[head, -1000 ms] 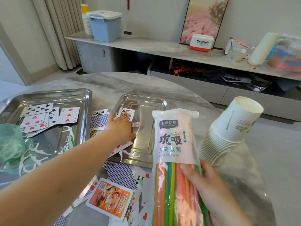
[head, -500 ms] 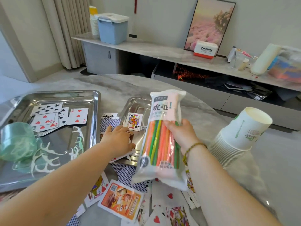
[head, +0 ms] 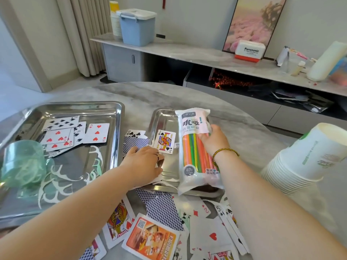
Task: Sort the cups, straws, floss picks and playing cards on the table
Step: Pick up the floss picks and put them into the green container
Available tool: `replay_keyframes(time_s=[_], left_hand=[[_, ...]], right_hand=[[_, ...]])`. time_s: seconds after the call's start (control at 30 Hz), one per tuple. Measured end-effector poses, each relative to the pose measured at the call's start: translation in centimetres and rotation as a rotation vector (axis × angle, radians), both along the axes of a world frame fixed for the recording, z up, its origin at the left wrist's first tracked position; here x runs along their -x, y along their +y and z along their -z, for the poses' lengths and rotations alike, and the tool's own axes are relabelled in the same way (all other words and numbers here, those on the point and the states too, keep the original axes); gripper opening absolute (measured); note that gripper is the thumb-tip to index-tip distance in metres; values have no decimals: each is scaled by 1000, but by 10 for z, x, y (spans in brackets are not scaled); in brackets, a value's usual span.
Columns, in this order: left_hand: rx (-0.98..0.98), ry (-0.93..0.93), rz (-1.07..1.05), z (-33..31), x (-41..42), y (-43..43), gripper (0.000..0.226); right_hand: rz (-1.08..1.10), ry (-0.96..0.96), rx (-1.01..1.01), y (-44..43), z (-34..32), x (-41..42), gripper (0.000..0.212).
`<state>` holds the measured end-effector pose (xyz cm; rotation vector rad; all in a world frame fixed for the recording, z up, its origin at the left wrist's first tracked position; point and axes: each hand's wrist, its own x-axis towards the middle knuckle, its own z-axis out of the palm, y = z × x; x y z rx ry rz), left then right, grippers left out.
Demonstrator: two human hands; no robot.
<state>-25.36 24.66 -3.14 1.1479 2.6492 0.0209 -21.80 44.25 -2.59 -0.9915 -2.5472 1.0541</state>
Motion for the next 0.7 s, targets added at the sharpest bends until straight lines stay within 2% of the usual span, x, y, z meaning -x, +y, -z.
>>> replay_keyframes(time_s=[0.1,0.17,0.33,0.47,0.6,0.7], left_hand=[[0,8,10,2,-2,1,40],[-10,3,15,2,-2,2,39],[-92,-83,74,-5,-13,9,34],[3,-127,119,-11,-21,18,40],[49,-220,80,-16,-16,23,28],[160,-120,124,-17,-14,26,24]], right_hand=[[-15,-95,-171,6,-5,0,41],[-43,-136,-265,7,-10,-2,47],[-143,-32,-373,-12,-21,-13,47],[-354,-50,-341,-38,-21,-38,34],[-545,-166,-435,-43,-15,-58,35],[-573,-152,-471,-39,-15,-63,31]])
